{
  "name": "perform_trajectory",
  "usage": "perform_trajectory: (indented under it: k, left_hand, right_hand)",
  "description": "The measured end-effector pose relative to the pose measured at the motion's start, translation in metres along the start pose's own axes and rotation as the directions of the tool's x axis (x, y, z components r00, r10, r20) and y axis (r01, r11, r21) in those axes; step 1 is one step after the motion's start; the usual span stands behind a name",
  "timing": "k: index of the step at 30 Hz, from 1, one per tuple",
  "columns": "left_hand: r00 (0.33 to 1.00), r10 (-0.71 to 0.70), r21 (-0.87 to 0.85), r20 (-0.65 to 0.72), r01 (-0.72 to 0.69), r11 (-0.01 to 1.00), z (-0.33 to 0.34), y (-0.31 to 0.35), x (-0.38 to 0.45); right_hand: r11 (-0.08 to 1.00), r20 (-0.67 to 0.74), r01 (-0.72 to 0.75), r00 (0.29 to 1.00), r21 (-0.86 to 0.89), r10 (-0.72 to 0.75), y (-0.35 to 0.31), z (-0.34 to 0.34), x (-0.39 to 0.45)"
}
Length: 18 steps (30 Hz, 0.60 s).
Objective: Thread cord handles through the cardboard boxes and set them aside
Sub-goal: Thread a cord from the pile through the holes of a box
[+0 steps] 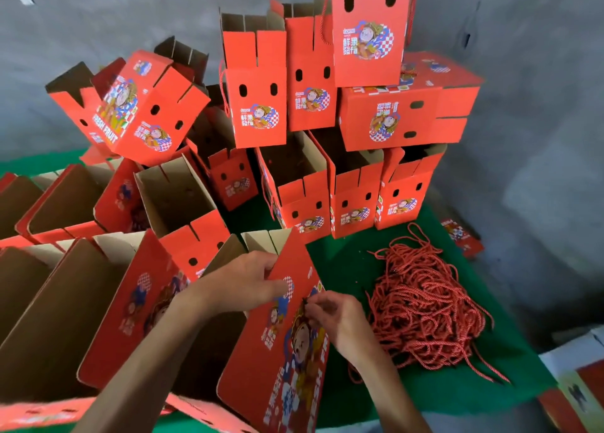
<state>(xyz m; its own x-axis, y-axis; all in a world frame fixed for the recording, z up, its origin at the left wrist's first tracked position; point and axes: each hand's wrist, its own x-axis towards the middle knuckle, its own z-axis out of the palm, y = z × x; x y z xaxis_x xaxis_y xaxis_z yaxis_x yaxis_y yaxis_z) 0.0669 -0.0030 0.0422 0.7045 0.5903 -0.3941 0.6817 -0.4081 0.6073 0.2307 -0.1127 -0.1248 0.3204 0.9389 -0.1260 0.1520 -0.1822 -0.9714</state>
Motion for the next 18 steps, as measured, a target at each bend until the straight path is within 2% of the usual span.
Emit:
perform_trajectory:
  k: [3,7,10,11,13,16,18]
  left_hand:
    - [0.999,0.014,-0.084,0.046,-0.01,0.996,0.001,0.001,-0.003]
    - [0.992,-0.03,-0.172,0.121,0.05,0.984,0.005,0.008,-0.004]
    - [0.989,-0.065,-0.146,0.136,0.084,0.986,0.014,0.01,-0.003]
    - [0.989,-0.073,-0.129,0.13,0.089,0.988,0.018,0.008,-0.002]
    - [0.993,-0.089,-0.115,0.083,0.098,0.989,0.025,0.0,-0.001]
    - [0.985,-0.173,-0.26,0.011,0.17,0.951,0.029,-0.018,0.003]
    - [0.97,-0.242,-0.285,-0.017,0.227,0.931,0.027,-0.03,0.01]
  right_hand:
    - [0.99,0.01,0.006,1.0,-0.139,-0.004,-0.004,-0.002,0.0]
    - [0.956,0.006,0.049,0.999,-0.289,-0.05,-0.017,0.007,0.005]
    - [0.818,0.12,0.148,0.988,-0.556,-0.097,-0.024,0.018,0.012]
    - [0.791,0.139,0.166,0.985,-0.588,-0.104,-0.022,0.021,0.013]
    - [0.846,0.134,0.16,0.985,-0.509,-0.106,-0.012,0.025,0.01]
    - [0.912,0.118,0.117,0.99,-0.392,-0.076,-0.001,0.031,0.007]
    - [0.928,0.119,0.092,0.992,-0.361,-0.053,-0.002,0.037,0.009]
